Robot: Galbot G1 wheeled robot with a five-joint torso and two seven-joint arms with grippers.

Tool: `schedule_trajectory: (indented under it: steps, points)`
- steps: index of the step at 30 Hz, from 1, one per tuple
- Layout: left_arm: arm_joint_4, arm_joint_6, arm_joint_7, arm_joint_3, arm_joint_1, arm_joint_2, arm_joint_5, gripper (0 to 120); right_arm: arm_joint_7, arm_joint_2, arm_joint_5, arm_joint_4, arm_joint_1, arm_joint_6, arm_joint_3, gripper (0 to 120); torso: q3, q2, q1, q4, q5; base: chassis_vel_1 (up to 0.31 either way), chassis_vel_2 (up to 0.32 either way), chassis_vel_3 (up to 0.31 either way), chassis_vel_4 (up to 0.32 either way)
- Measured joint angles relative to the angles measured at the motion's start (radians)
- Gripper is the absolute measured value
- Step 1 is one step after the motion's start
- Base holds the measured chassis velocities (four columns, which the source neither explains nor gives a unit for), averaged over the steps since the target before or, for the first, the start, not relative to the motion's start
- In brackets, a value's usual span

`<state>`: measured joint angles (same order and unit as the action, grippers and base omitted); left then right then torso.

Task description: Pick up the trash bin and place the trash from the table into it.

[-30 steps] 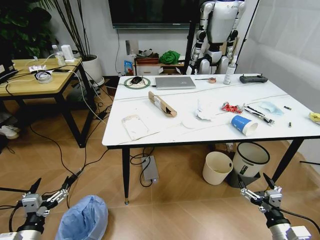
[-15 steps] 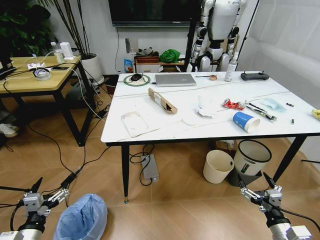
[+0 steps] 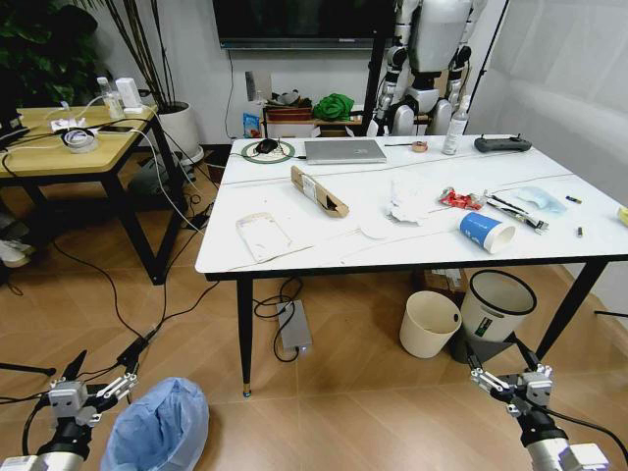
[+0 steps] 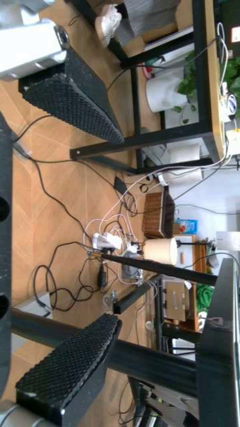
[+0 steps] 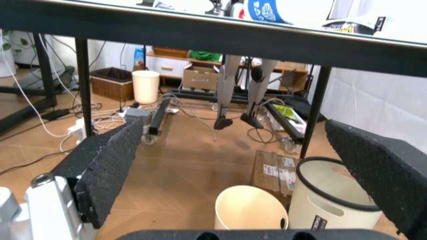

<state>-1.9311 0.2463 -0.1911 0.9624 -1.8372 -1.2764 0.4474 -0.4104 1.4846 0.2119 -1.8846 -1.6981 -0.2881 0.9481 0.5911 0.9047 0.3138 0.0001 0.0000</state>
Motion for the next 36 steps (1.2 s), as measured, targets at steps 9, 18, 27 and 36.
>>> schedule_trajectory:
  steps: [9, 18, 27, 36]
  points:
    - [0.003, 0.006, -0.001, -0.001, -0.006, -0.003, 0.001, 100, -0.002, 0.008, -0.009, 0.006, 0.001, -0.009, -0.001, 100, -0.025, -0.043, -0.018, 0.0, 0.0, 0.0, 0.0, 0.0, 0.0]
    - [0.008, 0.006, -0.001, -0.002, -0.009, -0.007, -0.002, 100, -0.003, 0.014, -0.01, 0.017, 0.003, -0.013, -0.004, 100, -0.046, -0.08, -0.034, -0.0001, 0.0, 0.0, 0.0, 0.0, 0.0]
    - [0.102, 0.005, -0.001, -0.011, -0.004, -0.007, -0.012, 100, -0.01, 0.083, -0.057, 0.108, 0.027, -0.04, -0.033, 100, -0.071, -0.122, -0.051, 0.0, -0.0001, 0.0, 0.0, 0.0, 0.0]
    - [0.173, 0.015, -0.001, -0.014, -0.007, -0.017, -0.02, 100, -0.016, 0.126, -0.097, 0.174, 0.055, -0.078, -0.038, 100, -0.093, -0.162, -0.069, 0.0, 0.0, 0.0, 0.0, 0.0, 0.0]
